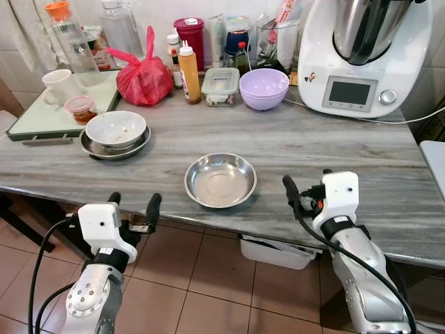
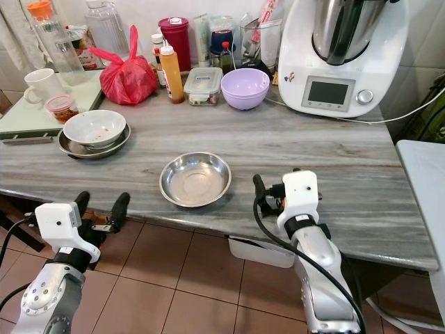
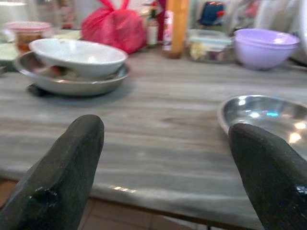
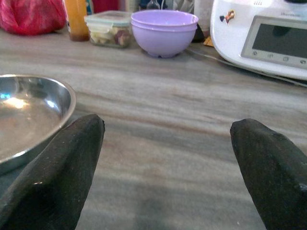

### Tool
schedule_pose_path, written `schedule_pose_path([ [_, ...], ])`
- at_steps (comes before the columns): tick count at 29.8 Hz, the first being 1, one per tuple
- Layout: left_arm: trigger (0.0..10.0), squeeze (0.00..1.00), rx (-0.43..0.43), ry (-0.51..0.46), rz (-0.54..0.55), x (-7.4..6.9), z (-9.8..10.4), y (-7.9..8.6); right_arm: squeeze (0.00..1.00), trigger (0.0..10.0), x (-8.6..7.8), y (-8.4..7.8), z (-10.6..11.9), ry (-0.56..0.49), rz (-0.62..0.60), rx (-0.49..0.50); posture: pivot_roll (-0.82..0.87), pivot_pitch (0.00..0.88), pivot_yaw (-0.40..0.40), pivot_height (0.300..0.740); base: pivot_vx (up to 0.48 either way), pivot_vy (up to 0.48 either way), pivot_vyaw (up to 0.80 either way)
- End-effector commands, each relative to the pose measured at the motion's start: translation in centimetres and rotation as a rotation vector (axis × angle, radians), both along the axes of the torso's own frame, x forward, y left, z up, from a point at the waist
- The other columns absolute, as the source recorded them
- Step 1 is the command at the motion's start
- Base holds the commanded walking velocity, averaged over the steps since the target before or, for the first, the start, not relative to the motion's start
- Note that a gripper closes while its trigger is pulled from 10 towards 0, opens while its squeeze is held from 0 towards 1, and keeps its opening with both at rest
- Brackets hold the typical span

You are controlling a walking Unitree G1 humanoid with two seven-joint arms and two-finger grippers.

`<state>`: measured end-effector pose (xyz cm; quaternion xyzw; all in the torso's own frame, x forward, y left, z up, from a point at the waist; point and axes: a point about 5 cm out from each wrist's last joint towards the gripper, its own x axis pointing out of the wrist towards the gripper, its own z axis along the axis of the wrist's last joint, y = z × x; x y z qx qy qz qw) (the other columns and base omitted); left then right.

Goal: Setting the table

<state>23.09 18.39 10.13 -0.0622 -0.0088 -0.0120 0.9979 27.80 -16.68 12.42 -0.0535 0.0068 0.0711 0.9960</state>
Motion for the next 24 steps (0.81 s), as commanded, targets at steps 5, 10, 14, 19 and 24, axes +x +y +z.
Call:
schedule_pose_path([
  [5, 10.0, 0.00, -0.005, 0.068, 0.106, -0.4, -1.2, 0.4, 0.00, 10.0, -0.1, 0.2, 1.6, -0.032, 0.001, 0.023, -0.13, 0.049, 0.078, 0.740, 0.000, 0.000, 0.00],
  [10, 10.0, 0.00, -0.008, 0.067, 0.158, -0.5, -1.3, 0.8, 0.00, 10.0, 0.3, 0.1, 1.6, 0.001, 0.001, 0.011, -0.12, 0.047, 0.054, 0.740, 0.000, 0.000, 0.00],
  [14, 10.0, 0.00, -0.005, 0.068, 0.183, -0.6, -1.5, 0.9, 0.00, 10.0, 0.5, 0.3, 1.6, 0.012, 0.013, -0.046, -0.12, 0.048, 0.037, 0.740, 0.000, 0.000, 0.00],
  [19, 10.0, 0.00, -0.012, 0.074, 0.157, -0.9, -1.8, 0.1, 0.00, 10.0, 0.9, 1.3, 2.0, -0.011, 0.094, -0.091, -0.11, 0.048, 0.019, 0.740, 0.000, 0.000, 0.00],
  [24, 10.0, 0.00, -0.022, 0.073, 0.168, -0.9, -1.9, 0.0, 0.00, 10.0, 1.2, 2.0, 2.2, -0.020, 0.132, -0.106, -0.11, 0.044, -0.004, 0.740, 0.000, 0.000, 0.00],
])
